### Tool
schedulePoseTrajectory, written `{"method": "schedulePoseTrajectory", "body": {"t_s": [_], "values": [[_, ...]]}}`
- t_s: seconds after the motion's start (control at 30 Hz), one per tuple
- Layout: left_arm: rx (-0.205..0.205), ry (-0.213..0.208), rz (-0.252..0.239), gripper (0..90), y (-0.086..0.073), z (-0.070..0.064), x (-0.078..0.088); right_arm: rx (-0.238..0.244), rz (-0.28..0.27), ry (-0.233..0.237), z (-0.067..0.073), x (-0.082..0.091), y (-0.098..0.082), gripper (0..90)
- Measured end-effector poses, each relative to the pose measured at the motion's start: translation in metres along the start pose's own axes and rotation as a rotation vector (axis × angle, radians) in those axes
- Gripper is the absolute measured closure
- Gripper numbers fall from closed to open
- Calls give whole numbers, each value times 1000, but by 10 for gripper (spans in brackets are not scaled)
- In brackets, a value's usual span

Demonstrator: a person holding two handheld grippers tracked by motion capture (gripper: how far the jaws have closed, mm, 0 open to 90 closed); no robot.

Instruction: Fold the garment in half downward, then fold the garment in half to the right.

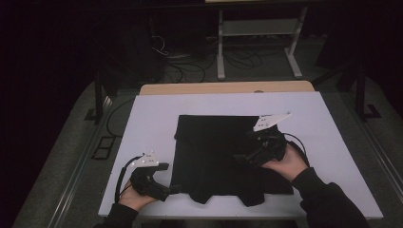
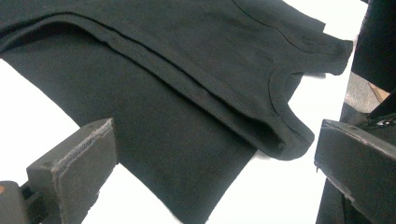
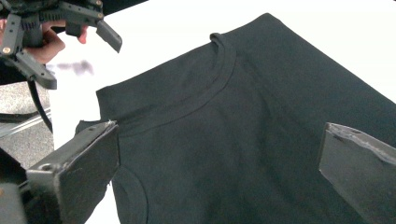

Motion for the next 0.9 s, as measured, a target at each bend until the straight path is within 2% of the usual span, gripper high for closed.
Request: {"method": "schedulePoseTrajectory", "body": {"t_s": [0.53,0.9], "values": [[-19,9,6,0,-3,-1,-2,15,3,5,-9,-24,39,0],[-39,42,29,0,-7,0,-5,25,24,9,-15,-47,61,0]]}}
Point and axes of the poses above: each handheld gripper's, and its own axes: x roughly backward along the jaws, y roughly out of its top, z roughly to its left, the point moved 1 cm from there along -x, roughly forward along the jaws, and after that the axes turned 5 degrees about z, right-handed, at the moved point
